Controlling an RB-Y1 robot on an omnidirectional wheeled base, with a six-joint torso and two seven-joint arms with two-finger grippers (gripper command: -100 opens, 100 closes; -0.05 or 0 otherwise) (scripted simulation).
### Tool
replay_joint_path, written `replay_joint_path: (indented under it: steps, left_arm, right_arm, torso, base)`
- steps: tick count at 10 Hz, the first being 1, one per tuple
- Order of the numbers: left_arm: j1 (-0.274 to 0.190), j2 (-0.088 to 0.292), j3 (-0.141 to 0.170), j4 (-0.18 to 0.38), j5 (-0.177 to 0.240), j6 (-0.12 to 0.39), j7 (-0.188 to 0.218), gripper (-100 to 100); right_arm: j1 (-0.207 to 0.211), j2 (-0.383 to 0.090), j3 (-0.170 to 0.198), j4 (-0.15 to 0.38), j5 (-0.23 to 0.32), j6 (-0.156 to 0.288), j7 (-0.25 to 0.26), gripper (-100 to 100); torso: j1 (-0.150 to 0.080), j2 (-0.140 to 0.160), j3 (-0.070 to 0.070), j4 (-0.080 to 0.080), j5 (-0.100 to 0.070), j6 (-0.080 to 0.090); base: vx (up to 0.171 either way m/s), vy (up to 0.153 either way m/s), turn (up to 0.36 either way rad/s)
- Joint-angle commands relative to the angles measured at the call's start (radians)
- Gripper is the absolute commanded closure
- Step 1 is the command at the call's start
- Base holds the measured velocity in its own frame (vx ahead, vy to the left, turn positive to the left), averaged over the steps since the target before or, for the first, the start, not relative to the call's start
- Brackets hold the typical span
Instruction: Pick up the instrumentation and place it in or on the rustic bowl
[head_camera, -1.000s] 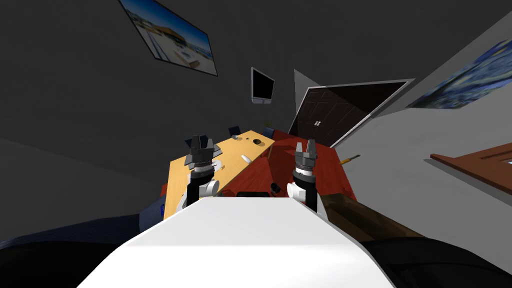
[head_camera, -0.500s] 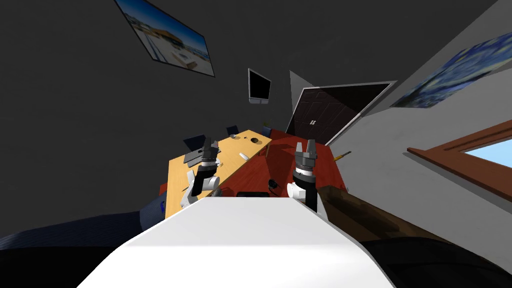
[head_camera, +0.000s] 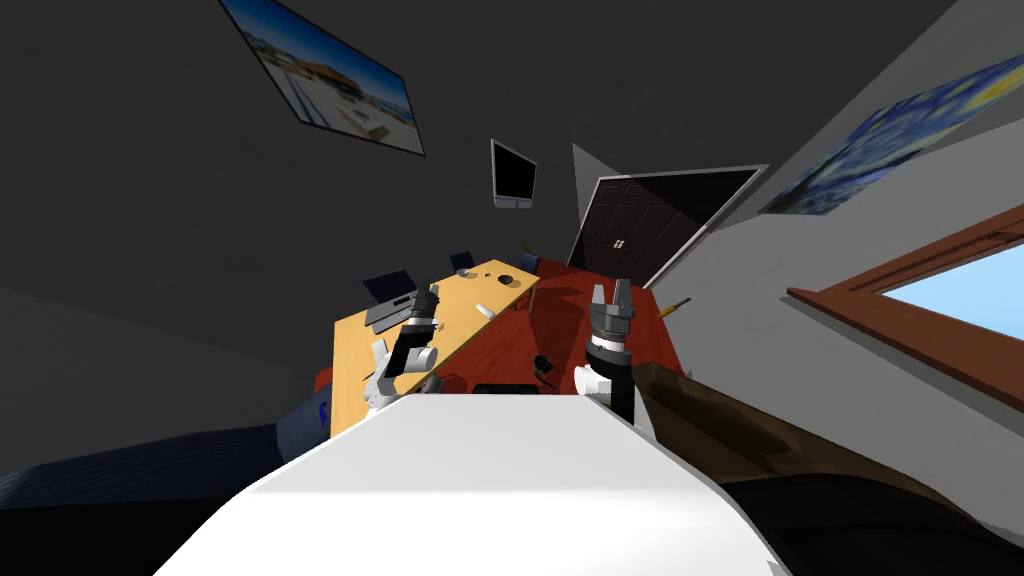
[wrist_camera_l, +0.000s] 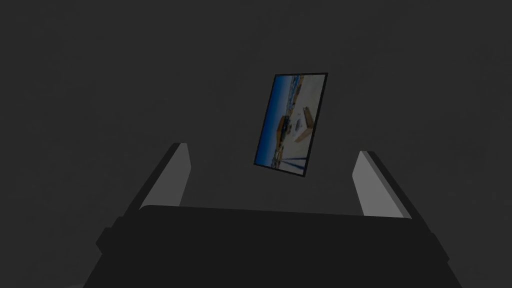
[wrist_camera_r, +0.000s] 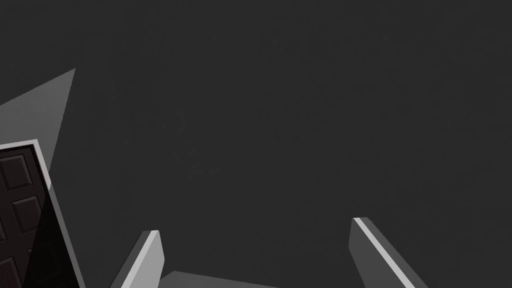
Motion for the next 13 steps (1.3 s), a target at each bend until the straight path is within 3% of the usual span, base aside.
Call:
replay_joint_path:
  steps: [1, 2, 5, 10, 11, 12, 13]
  left_arm:
    - [-0.018, 0.009, 0.005, 0.05, 0.007, 0.023, -0.011, -100]
    - [-0.05, 0.025, 0.013, 0.086, 0.022, 0.066, -0.029, -100]
    - [-0.082, 0.04, 0.021, 0.158, 0.037, 0.111, -0.047, -100]
    - [-0.182, 0.085, 0.04, 0.314, 0.087, 0.24, -0.104, -100]
    - [-0.182, 0.085, 0.04, 0.324, 0.087, 0.262, -0.104, -100]
    - [-0.215, 0.099, 0.044, 0.369, 0.104, 0.294, -0.123, -100]
    - [-0.215, 0.099, 0.044, 0.381, 0.104, 0.317, -0.123, -100]
  right_arm:
    - [0.0, 0.0, 0.0, 0.0, 0.0, 0.0, 0.0, 0]
    - [0.0, 0.0, 0.0, 0.0, 0.0, 0.0, 0.0, 0]
    - [0.0, 0.0, 0.0, 0.0, 0.0, 0.0, 0.0, 0]
    - [0.0, 0.0, 0.0, 0.0, 0.0, 0.0, 0.0, 0]
    - [0.0, 0.0, 0.0, 0.0, 0.0, 0.0, 0.0, 0]
    - [0.0, 0.0, 0.0, 0.0, 0.0, 0.0, 0.0, 0]
    - [0.0, 0.0, 0.0, 0.0, 0.0, 0.0, 0.0, 0]
  torso:
    - [0.0, 0.0, 0.0, 0.0, 0.0, 0.0]
    - [0.0, 0.0, 0.0, 0.0, 0.0, 0.0]
    - [0.001, -0.002, -0.001, 0.0, 0.0, 0.0]
    - [0.001, -0.003, -0.002, -0.001, 0.0, -0.001]
    - [0.0, -0.004, -0.002, -0.001, 0.0, 0.0]
    - [0.001, -0.004, -0.002, -0.001, 0.0, -0.001]
    - [0.001, -0.004, -0.002, -0.001, 0.0, 0.0]
  base:
    - [-0.059, -0.031, -0.032]
    - [-0.047, -0.038, -0.057]
    - [-0.026, -0.021, -0.044]
    - [-0.012, -0.021, -0.055]
    - [0.0, -0.018, -0.045]
    - [0.006, -0.02, -0.073]
    - [0.006, -0.017, -0.042]
